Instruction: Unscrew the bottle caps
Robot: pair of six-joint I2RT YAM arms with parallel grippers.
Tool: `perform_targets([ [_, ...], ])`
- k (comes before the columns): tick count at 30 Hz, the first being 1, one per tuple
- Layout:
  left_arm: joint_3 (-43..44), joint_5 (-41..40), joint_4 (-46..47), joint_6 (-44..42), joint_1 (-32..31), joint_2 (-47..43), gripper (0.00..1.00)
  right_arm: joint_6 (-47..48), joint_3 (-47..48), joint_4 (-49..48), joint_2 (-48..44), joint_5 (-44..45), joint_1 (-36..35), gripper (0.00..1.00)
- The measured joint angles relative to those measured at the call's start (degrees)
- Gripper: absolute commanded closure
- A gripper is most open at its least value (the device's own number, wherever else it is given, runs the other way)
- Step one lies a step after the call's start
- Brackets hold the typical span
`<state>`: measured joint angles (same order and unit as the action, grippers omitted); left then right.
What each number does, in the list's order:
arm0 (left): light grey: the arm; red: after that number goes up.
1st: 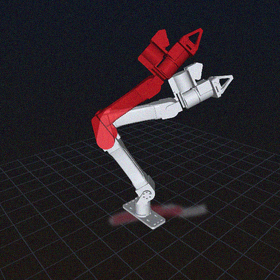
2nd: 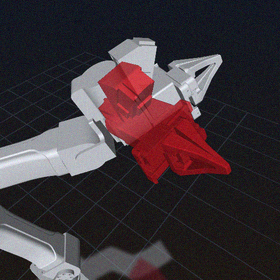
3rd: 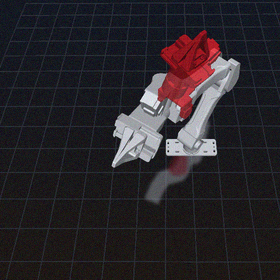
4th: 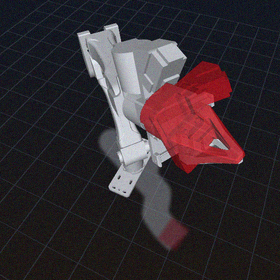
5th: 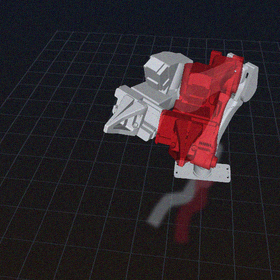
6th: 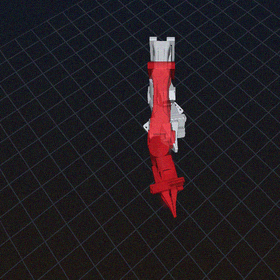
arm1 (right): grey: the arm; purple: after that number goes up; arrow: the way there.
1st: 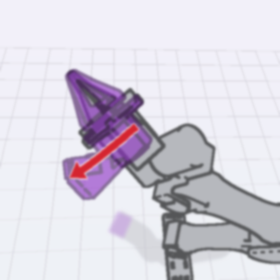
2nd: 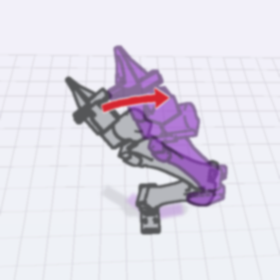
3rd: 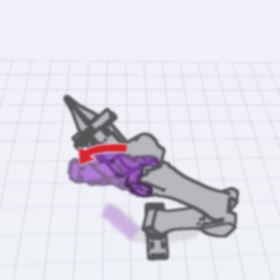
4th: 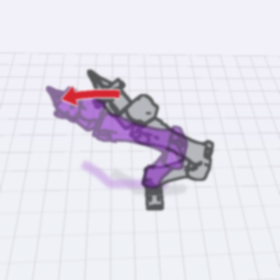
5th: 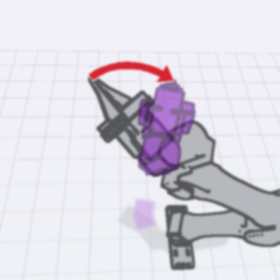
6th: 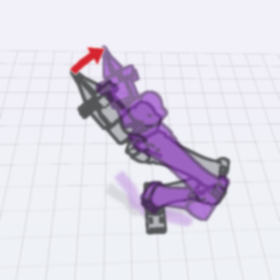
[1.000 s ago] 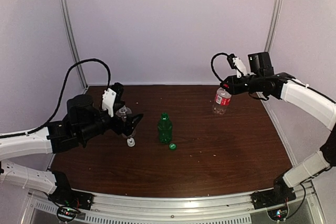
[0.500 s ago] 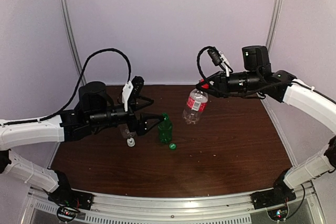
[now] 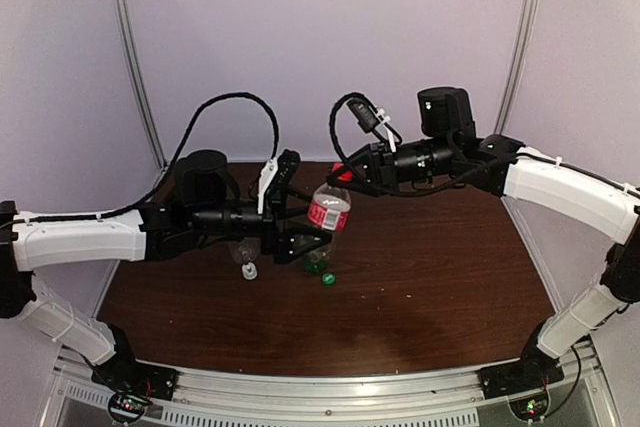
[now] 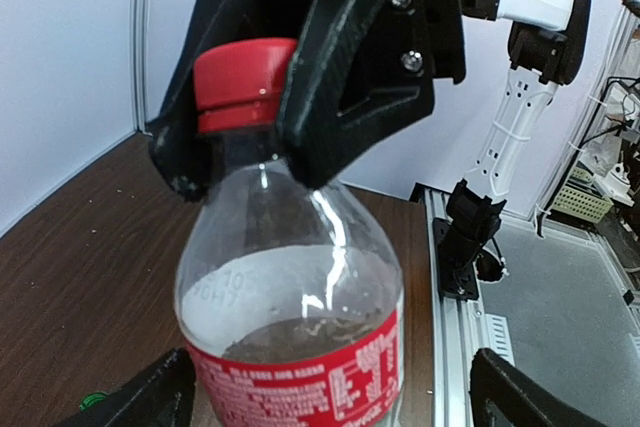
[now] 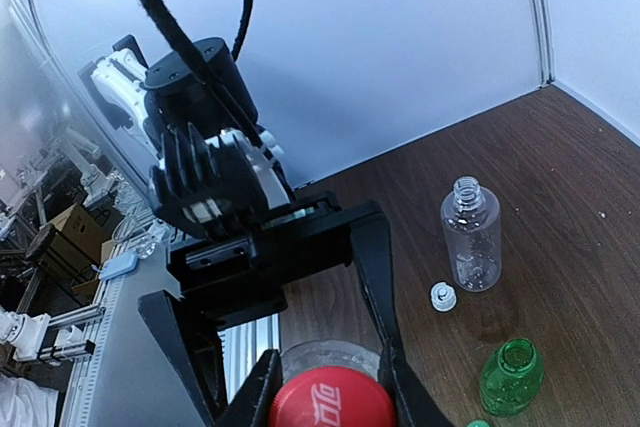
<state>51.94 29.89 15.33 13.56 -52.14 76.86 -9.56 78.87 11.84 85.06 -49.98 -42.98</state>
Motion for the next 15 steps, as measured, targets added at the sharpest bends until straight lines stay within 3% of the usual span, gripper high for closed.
perform_targets([
  [15, 0.22, 2.51, 1.31, 1.31, -0.04, 1.62, 0.41, -2.73, 0.50, -4.44, 2.08, -3.45, -2.16, 0.92],
])
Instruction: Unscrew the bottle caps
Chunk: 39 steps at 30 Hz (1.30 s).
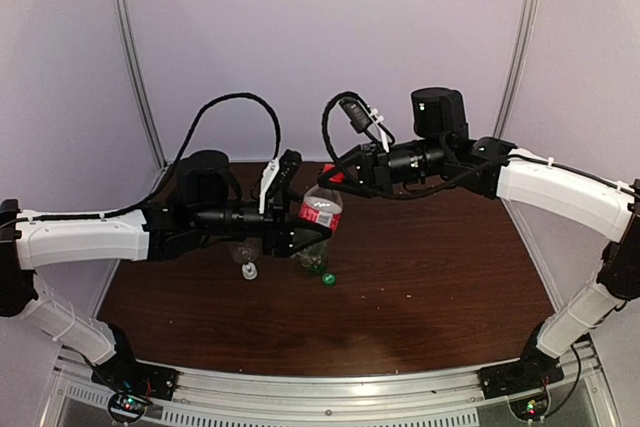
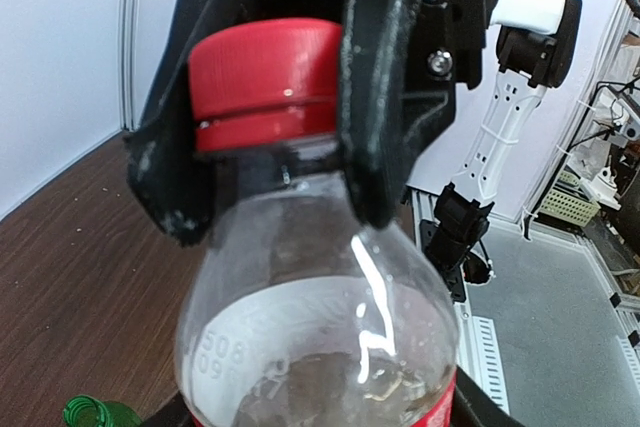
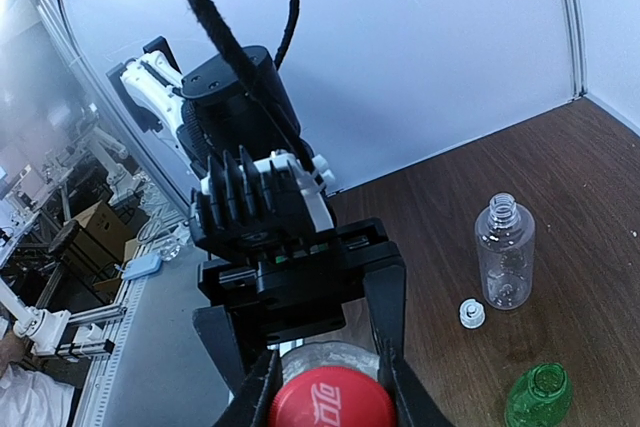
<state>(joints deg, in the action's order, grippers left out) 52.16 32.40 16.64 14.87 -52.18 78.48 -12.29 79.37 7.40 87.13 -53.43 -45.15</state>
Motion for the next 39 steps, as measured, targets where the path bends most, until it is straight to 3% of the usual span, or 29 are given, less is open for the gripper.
perform_targets([
  [7, 0.00, -0.28, 0.07, 0.04, 0.02, -0.02, 0.57, -0.39, 0.00, -0.85, 0.22, -0.13, 0.00, 0.79],
  [15, -0.85, -2.32, 0.66, -0.02, -0.02, -0.96, 0.66, -1.18, -0.13, -2.36, 0.17, 1.97, -0.20, 0.43],
  [24, -2.08, -6.73, 0.92, 0.00, -0.02, -1.66, 0.68, -2.38, -0.28, -3.04, -1.42, 7.98, -0.26, 0.10],
  [35, -2.36, -10.75, 0.94, 0.02, -0.04, -1.79, 0.69, -6.38, -0.92, -3.82, -3.78, 18.60, -2.03, 0.13],
  [39, -2.36, -11.47, 0.94, 0.02, -0.04, -1.79, 0.70, -7.48, -0.87, -3.54, -3.58, 21.59, -3.15, 0.26],
])
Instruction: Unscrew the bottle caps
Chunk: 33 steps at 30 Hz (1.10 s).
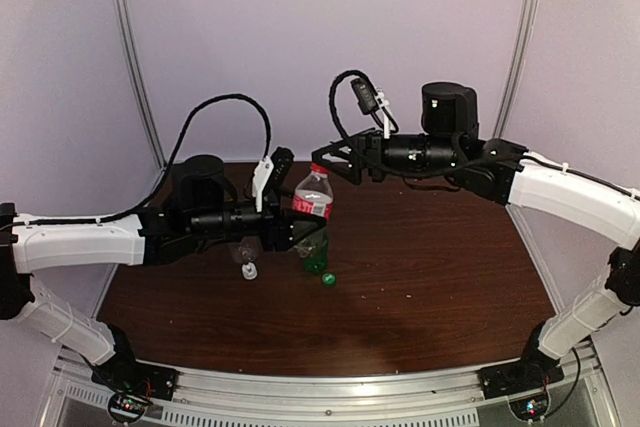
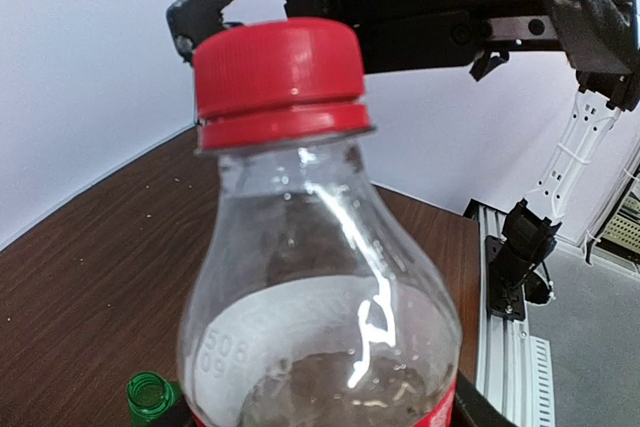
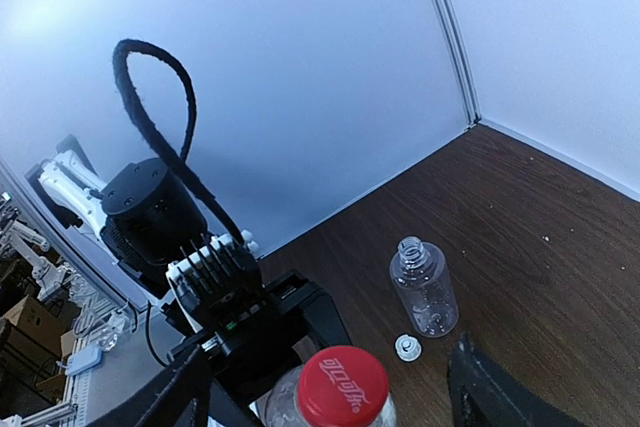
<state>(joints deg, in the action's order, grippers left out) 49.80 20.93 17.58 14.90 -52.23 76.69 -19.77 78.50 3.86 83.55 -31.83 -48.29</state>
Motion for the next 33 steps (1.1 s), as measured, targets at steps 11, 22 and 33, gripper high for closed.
perform_targets([
  [11, -0.52, -0.81, -0.02, 0.00, 0.00, -0.42, 0.70, -1.53, 0.74, -0.17, 2.84, 0.76, -0.61, 0.57],
  [22, -1.16, -2.01, -0.02, -0.02, -0.02, -1.16, 0.71, -1.62, 1.09, -1.09, 3.85, -0.76, -0.61, 0.99],
  [33, -2.49, -1.53, 1.49, -0.61, 0.00, -1.77, 0.73, 2.21, -0.02, -3.26, 3.80, -2.91, -0.57, 1.00],
])
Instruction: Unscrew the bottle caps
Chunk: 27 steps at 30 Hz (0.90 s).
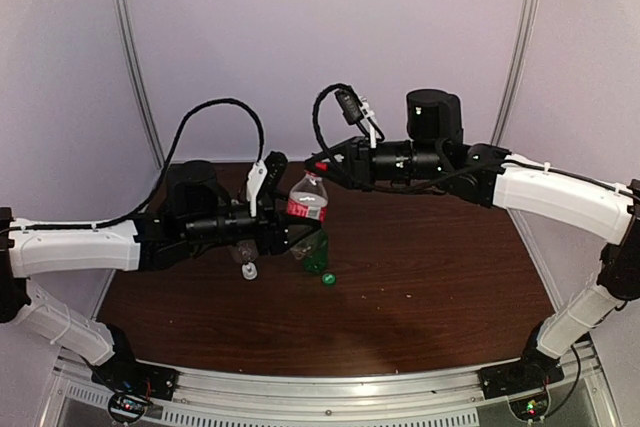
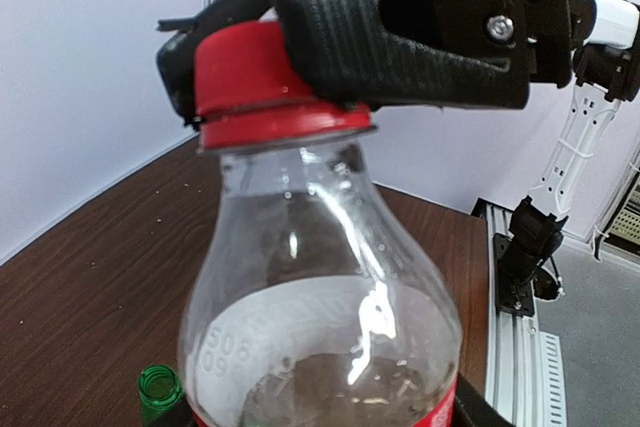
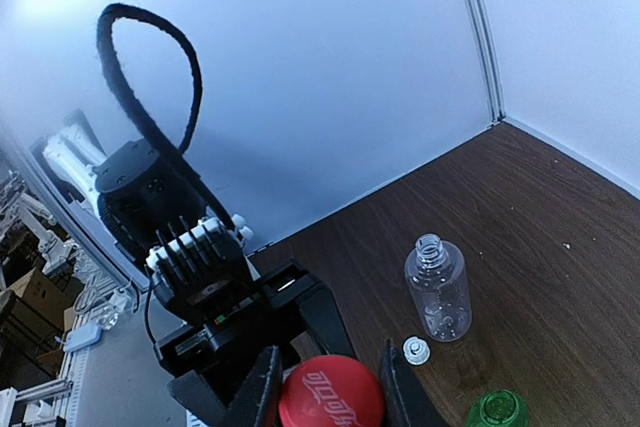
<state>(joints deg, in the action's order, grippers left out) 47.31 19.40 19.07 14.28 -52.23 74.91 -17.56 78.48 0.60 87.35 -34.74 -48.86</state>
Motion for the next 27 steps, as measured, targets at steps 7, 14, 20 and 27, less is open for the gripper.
perform_targets([
  [7, -2.86, 9.88, 4.04, -0.46, 0.42, -1.05, 0.73, 10.08, 0.37, 1.53, 0.00, -13.88, 1.05, 0.96],
  [14, -4.83, 25.94, 11.30, 3.08, 0.24, -1.03, 0.73, 21.57, 3.89, 5.95, 1.55, -33.18, 1.66, 0.74],
  [20, -5.05, 29.57, 13.88, 5.22, 0.20, -0.37, 0.73, 19.08, 2.51, 3.04, 1.42, -35.45, 1.79, 0.50],
  [27, -5.01, 27.10, 13.68, 3.72, 0.20, -0.59, 0.73, 10.40, 0.66, 0.94, -1.25, -28.68, 2.25, 0.41],
])
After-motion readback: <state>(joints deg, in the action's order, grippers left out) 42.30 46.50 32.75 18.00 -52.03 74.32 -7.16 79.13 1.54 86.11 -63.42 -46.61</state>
